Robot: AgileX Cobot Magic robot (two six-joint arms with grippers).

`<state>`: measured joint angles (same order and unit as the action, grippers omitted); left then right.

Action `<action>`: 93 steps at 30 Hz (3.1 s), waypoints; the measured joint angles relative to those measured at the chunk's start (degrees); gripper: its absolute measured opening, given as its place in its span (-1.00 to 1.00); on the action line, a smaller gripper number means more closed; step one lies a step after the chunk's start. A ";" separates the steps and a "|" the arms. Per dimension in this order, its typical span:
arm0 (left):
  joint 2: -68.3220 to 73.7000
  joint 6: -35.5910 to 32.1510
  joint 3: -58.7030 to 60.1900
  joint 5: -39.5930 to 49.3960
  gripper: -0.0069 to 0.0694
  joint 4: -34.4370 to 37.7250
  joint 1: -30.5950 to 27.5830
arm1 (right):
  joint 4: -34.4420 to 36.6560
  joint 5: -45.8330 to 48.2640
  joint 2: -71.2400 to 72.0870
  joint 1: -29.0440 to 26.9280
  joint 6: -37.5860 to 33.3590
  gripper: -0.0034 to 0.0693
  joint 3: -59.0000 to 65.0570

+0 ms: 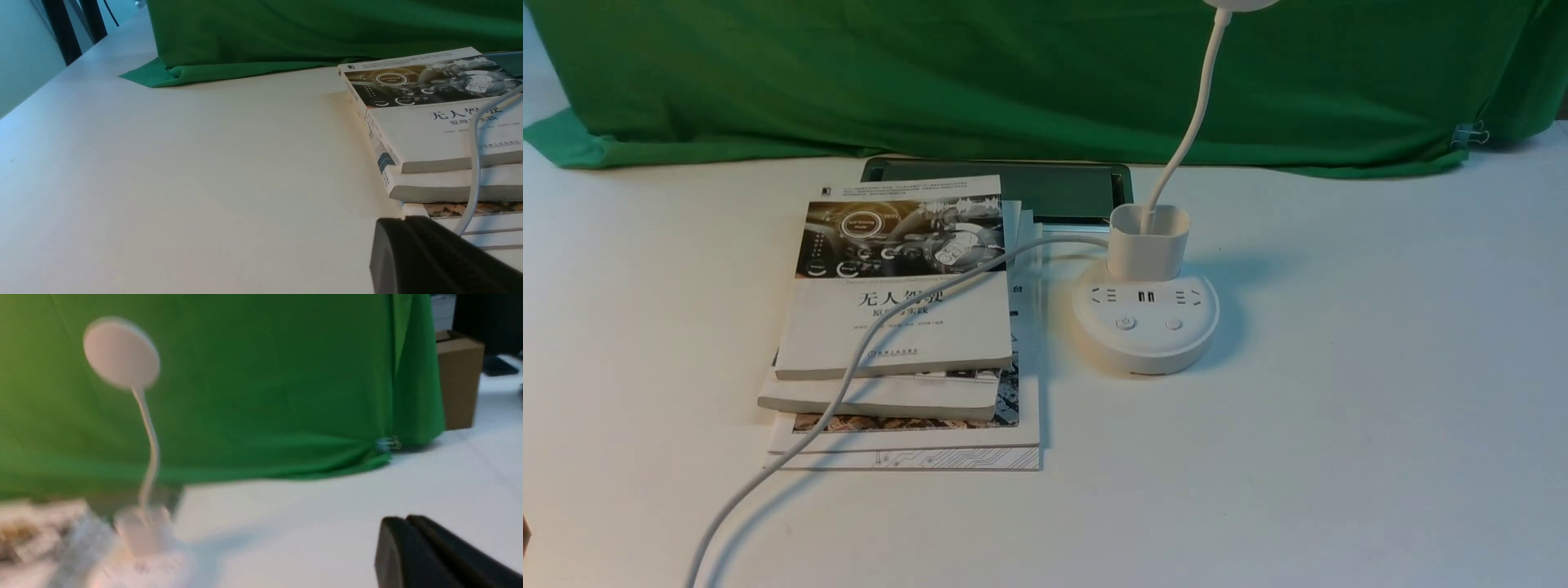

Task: Turn on the desk lamp on the white desktop with your hand.
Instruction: 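Press the button on the base of the white desk lamp with the right gripper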

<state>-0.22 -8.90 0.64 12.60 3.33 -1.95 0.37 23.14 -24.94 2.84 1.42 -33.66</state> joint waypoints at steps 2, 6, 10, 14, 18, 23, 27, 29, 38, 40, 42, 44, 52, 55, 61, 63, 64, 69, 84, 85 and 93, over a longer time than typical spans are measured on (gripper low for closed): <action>0.00 0.00 0.00 0.00 -0.76 0.00 0.00 | 0.00 9.09 -8.66 0.88 -7.69 -0.83 -9.62; 0.00 0.00 0.00 0.00 -0.76 0.00 0.00 | 0.05 20.15 -21.92 5.13 -13.20 -0.83 -20.82; 0.00 0.00 0.00 0.00 -0.76 0.00 0.00 | 0.11 23.60 -30.27 10.16 -15.27 -0.83 -25.94; 0.00 0.00 0.00 0.00 -0.76 0.00 0.00 | 0.22 24.81 -42.79 17.43 -17.89 -0.83 -30.92; 0.00 0.00 0.00 0.00 -0.76 0.00 0.00 | 0.28 25.39 -51.95 21.24 -18.76 -0.83 -33.94; 0.00 0.00 0.00 0.00 -0.76 0.00 0.00 | 0.48 25.79 -63.38 22.56 -19.32 -0.83 -38.33; 0.00 0.00 0.00 0.00 -0.76 0.00 0.00 | 1.87 25.24 -72.57 22.61 -19.45 -0.83 -43.38; 0.00 0.00 0.00 0.00 -0.76 0.00 0.00 | 3.02 24.80 -76.07 22.67 -19.56 -0.83 -45.57; 0.00 0.00 0.00 0.00 -0.76 0.00 0.00 | 6.41 18.04 -86.57 22.84 -20.06 -0.83 -51.09; 0.00 0.00 0.00 0.00 -0.76 0.00 0.00 | 7.12 15.46 -88.03 22.84 -20.44 -0.83 -51.15; 0.00 0.00 0.00 0.00 -0.76 0.00 0.00 | 7.32 14.13 -88.68 22.84 -20.48 -0.83 -51.14; 0.00 0.00 0.00 0.00 -0.76 0.00 0.00 | 7.49 12.45 -89.45 22.84 -20.48 -0.82 -51.14; 0.00 0.00 0.00 0.00 -0.76 -0.05 0.00 | 7.54 10.85 -90.90 22.84 -20.48 -0.81 -51.28; 0.00 0.00 0.00 0.00 -0.76 -0.05 0.00 | 7.54 10.57 -91.78 22.84 -20.48 -0.81 -51.33; 0.00 0.00 0.00 0.00 -0.76 -0.05 0.00 | 7.54 10.70 -92.95 22.84 -20.48 -0.80 -51.51; 0.00 0.00 0.00 0.00 -0.76 -0.05 0.00 | 7.54 10.92 -93.27 22.84 -20.48 -0.80 -51.70; 0.00 0.00 0.00 0.00 -0.76 -0.05 0.00 | 7.54 11.08 -93.38 22.84 -20.48 -0.80 -51.96; 0.00 0.00 0.00 0.00 -0.76 -0.05 0.00 | 7.54 12.01 -94.38 22.84 -20.48 -0.80 -52.64; 0.00 0.00 0.00 0.00 -0.76 -0.05 0.00 | 8.27 14.40 -93.87 22.79 -20.67 -0.79 -53.51; 0.00 0.00 0.00 0.00 -0.76 -0.05 0.00 | 8.35 15.88 -92.85 22.79 -20.56 -0.79 -52.91; 0.00 0.00 0.00 0.00 -0.76 -0.05 0.00 | 8.35 16.82 -72.62 22.84 -18.86 -0.75 -43.11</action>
<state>-0.22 -8.90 0.64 12.60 3.28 -1.95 8.73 39.96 -97.56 25.68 -17.44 -76.77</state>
